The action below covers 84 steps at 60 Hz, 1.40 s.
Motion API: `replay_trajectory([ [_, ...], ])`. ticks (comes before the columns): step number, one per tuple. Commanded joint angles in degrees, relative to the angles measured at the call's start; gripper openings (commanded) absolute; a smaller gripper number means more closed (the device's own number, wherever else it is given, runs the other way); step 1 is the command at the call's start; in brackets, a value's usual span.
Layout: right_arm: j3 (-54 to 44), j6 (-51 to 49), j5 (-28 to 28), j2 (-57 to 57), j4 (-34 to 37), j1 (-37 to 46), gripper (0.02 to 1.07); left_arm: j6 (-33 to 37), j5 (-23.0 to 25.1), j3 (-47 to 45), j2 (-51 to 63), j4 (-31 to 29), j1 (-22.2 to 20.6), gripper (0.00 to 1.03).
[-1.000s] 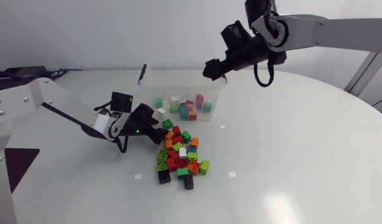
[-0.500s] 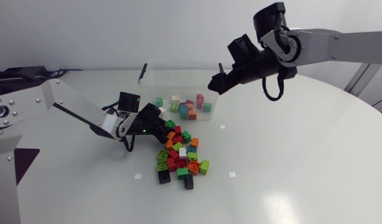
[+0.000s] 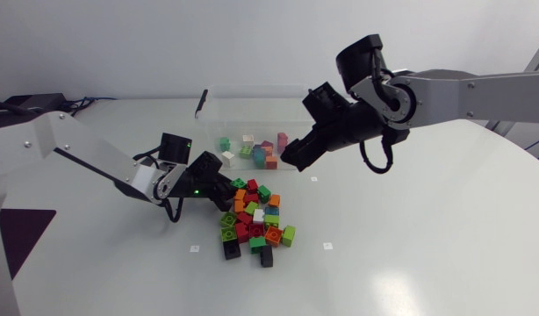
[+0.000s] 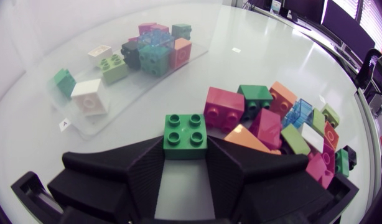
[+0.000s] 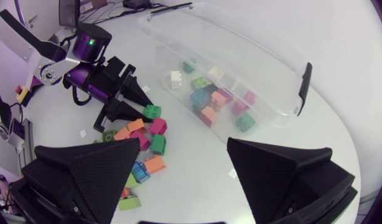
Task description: Place the duplo bricks in the container
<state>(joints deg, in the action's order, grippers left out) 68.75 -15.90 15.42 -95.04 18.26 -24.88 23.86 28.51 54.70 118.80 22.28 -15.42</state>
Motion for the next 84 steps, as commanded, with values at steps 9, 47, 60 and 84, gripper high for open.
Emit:
replay_trajectory([
  [9,-1.5,-0.3,-4.6,-5.7,0.5,-5.8,1.02,0.9,1.5,-5.5,-8.8,-2.2,3.5,0.25],
  [47,10.3,0.0,-8.3,-23.9,0.5,-7.8,0.99,-5.5,1.5,1.8,-27.9,-8.9,5.6,0.25],
  [60,12.4,-0.8,-8.4,-26.6,0.5,-7.8,0.90,-7.9,1.4,7.6,-26.3,-8.9,5.7,0.25],
  [84,16.0,-2.3,-8.4,-29.0,4.7,-9.0,0.43,-11.1,-0.3,21.6,-15.4,-12.6,3.8,0.25],
])
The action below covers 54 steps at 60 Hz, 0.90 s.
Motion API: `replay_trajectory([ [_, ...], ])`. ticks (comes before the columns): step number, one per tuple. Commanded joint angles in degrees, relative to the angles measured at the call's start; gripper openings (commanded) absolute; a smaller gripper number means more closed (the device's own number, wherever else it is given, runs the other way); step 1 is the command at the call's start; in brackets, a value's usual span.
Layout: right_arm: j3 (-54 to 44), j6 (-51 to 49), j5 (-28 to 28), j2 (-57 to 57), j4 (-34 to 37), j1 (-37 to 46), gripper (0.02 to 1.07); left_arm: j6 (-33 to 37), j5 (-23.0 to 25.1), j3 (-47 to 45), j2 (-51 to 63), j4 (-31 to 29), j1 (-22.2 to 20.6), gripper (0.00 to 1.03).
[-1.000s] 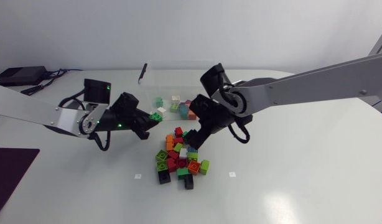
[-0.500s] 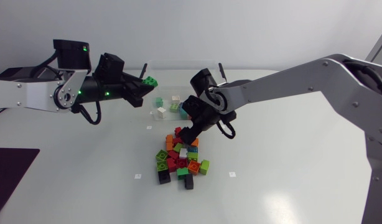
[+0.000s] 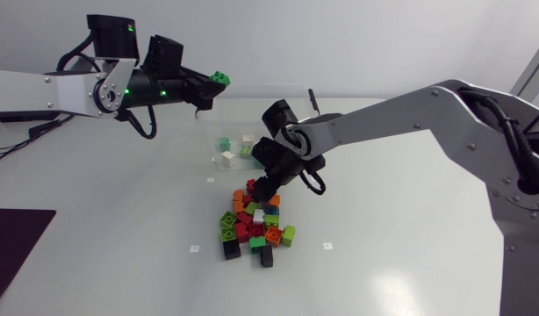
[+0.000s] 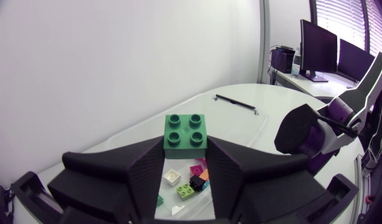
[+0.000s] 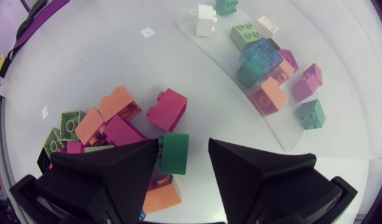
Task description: Place the duplo bricks in the container
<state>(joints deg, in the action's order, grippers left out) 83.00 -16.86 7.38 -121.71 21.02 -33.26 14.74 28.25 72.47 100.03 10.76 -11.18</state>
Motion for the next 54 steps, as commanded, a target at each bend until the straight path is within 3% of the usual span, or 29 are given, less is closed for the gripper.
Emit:
replay_trajectory([
  [1,1.8,-1.5,-0.3,-2.5,2.4,-0.6,0.40,-2.0,0.0,4.5,3.9,-1.7,-0.4,0.25],
  [5,2.0,-1.7,-0.3,-2.7,3.0,-0.7,0.30,-2.1,-0.1,6.9,5.6,-3.1,-0.8,0.25],
  [33,-7.6,-2.2,1.0,14.0,4.3,2.6,0.30,-2.1,-5.0,20.7,16.3,-11.5,-2.4,0.26],
  [43,-8.6,-2.3,2.2,20.9,4.8,5.3,0.30,-1.2,-5.9,20.6,15.0,-14.5,-1.9,0.91],
  [47,-8.0,-2.3,3.1,22.6,5.1,6.4,0.30,-0.9,-5.9,18.8,13.0,-14.6,-1.5,0.98],
  [54,-6.0,-2.2,4.6,24.0,5.5,8.5,0.30,0.1,-6.4,15.1,8.9,-15.6,-0.9,0.99],
])
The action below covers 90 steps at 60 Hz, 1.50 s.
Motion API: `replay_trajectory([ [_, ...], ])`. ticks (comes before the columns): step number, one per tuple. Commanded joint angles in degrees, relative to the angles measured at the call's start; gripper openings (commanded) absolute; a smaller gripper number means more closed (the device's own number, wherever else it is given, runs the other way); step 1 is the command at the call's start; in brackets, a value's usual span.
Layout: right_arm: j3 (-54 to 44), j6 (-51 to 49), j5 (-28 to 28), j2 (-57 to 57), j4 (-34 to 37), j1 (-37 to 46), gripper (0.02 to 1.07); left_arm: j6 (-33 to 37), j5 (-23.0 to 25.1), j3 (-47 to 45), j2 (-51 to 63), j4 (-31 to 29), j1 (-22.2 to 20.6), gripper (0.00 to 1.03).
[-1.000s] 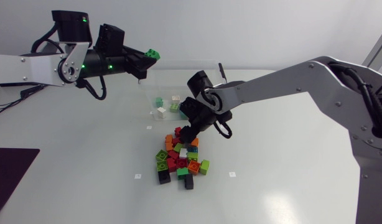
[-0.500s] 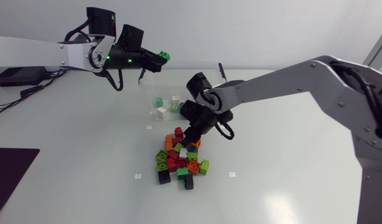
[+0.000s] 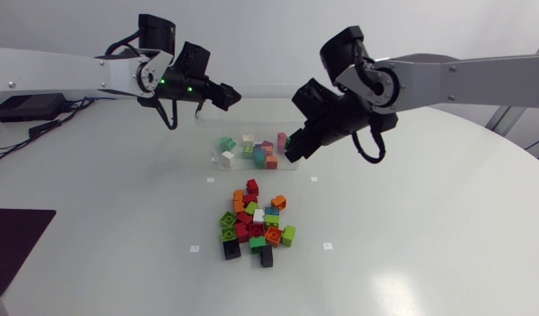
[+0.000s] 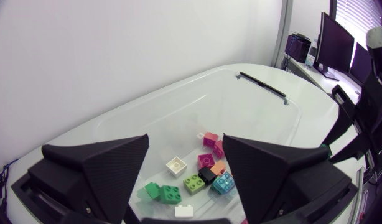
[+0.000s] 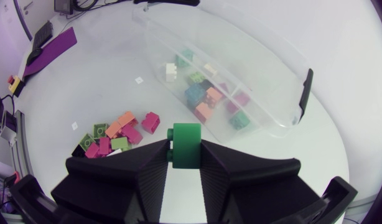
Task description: Place the duplo bricks in the container
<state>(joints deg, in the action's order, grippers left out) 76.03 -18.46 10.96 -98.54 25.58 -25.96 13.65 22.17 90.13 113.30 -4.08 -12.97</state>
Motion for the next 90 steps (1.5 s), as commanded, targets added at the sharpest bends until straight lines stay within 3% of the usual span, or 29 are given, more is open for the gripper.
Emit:
replay_trajectory([
  [1,1.2,-0.6,1.2,0.9,1.0,1.3,0.30,1.5,-0.3,-3.0,-4.9,-1.0,0.9,0.99],
  [15,6.4,0.3,3.0,1.3,1.2,2.9,0.30,5.6,-0.8,-11.6,-13.9,-3.9,2.2,0.98],
  [32,13.4,2.3,4.1,-0.7,0.8,3.7,0.30,17.6,-1.7,-24.3,-20.4,-9.5,1.2,0.98],
  [50,18.6,4.2,4.3,-7.9,-2.8,4.2,0.30,26.2,-1.7,-36.1,-22.2,-9.6,-3.1,0.97],
  [66,26.5,4.6,4.3,-16.9,-4.0,5.1,0.30,31.8,-1.8,-40.6,-22.9,-11.1,-5.5,0.96],
  [76,31.0,4.8,4.2,-20.9,-3.2,5.1,0.31,37.6,-1.8,-41.9,-20.4,-11.0,-4.1,0.96],
  [80,33.1,4.8,4.3,-22.4,-1.9,5.0,0.45,40.3,-1.8,-42.0,-18.5,-10.0,-3.5,0.96],
  [87,34.4,4.5,4.2,-23.4,-0.4,4.8,0.97,43.7,-1.4,-40.7,-15.1,-8.1,-2.6,0.96],
  [90,34.3,4.2,4.2,-23.2,-0.2,4.6,1.02,45.2,-1.3,-39.9,-13.8,-8.1,-2.4,0.95],
])
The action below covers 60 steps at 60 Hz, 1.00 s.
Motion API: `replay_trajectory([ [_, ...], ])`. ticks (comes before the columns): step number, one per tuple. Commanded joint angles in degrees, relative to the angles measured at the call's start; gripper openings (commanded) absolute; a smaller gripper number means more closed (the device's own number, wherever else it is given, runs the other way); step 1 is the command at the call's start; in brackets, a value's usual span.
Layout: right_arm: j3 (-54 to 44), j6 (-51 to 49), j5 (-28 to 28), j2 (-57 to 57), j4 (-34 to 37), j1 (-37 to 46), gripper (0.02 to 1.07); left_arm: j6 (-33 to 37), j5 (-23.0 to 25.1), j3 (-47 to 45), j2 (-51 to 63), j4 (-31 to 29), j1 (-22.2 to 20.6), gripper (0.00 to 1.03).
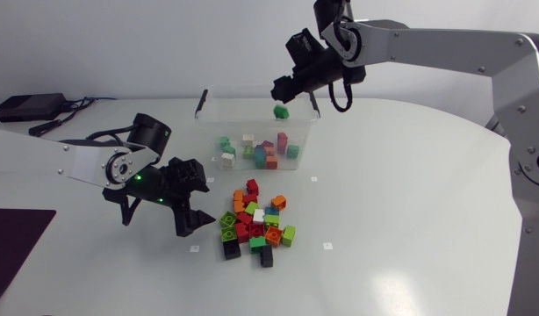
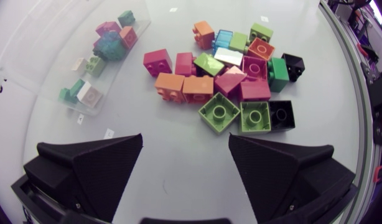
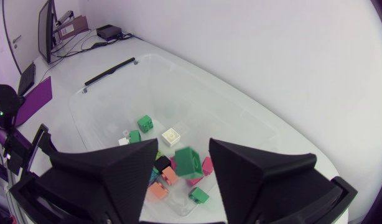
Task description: Place the duplo bricks in the container
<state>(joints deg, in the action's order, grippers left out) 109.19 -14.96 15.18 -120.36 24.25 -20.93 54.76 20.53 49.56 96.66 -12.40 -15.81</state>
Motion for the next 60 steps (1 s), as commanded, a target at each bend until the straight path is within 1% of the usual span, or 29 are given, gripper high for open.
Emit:
replay_trajectory([
  [1,0.9,0.6,0.1,-1.3,1.2,-0.3,1.02,4.7,0.3,1.2,3.4,0.3,0.3,0.95],
  [7,-0.9,0.2,0.1,0.3,1.2,-0.3,1.02,7.2,0.3,3.1,5.6,0.3,0.4,0.94],
  [13,-4.2,-0.5,0.6,3.3,1.2,0.0,1.02,9.7,0.2,5.3,6.9,0.2,0.6,0.92],
  [16,-6.8,-1.2,1.2,5.7,1.1,0.2,1.02,12.5,0.2,5.6,6.9,0.2,0.3,0.87],
  [20,-10.6,-2.2,1.6,8.6,0.5,0.6,1.02,14.0,0.2,7.0,7.5,-0.4,0.3,0.86],
  [21,-11.7,-2.5,2.0,9.3,0.4,0.8,1.02,14.8,0.3,7.7,8.0,-1.4,0.4,0.86],
  [24,-14.7,-3.1,3.1,11.7,0.0,1.5,1.02,18.6,0.3,8.9,8.4,-4.1,0.5,0.81],
  [27,-17.3,-3.8,3.6,13.7,-0.4,2.1,1.02,21.2,0.7,9.0,8.4,-4.6,0.7,0.81],
  [29,-19.0,-4.1,4.0,15.2,-0.6,2.6,1.02,21.5,0.7,9.2,8.5,-4.9,0.6,0.81],
  [35,-23.5,-5.3,5.6,18.7,-1.1,4.2,1.02,25.3,0.7,10.8,9.4,-9.2,0.2,0.81],
  [39,-26.0,-5.9,6.2,20.2,-1.3,5.0,1.02,27.4,0.7,14.4,10.7,-16.2,0.0,0.81],
  [41,-27.2,-6.2,6.4,20.8,-1.5,5.4,1.02,28.7,0.9,17.4,12.1,-21.5,-0.3,0.81],
  [43,-28.6,-6.6,6.7,21.4,-1.9,5.6,1.02,29.3,1.3,19.7,13.2,-25.2,-0.6,0.81],
  [45,-29.6,-6.8,6.9,21.8,-2.2,5.6,1.02,29.8,1.9,21.2,14.2,-27.6,-0.9,0.81],
  [48,-31.2,-7.4,7.6,22.5,-2.4,6.0,1.02,30.5,1.9,22.3,15.0,-28.9,-1.5,0.81],
  [60,-39.5,-8.4,9.2,27.0,-4.6,6.9,1.02,30.3,2.0,25.3,17.6,-28.9,-3.1,0.81],
])
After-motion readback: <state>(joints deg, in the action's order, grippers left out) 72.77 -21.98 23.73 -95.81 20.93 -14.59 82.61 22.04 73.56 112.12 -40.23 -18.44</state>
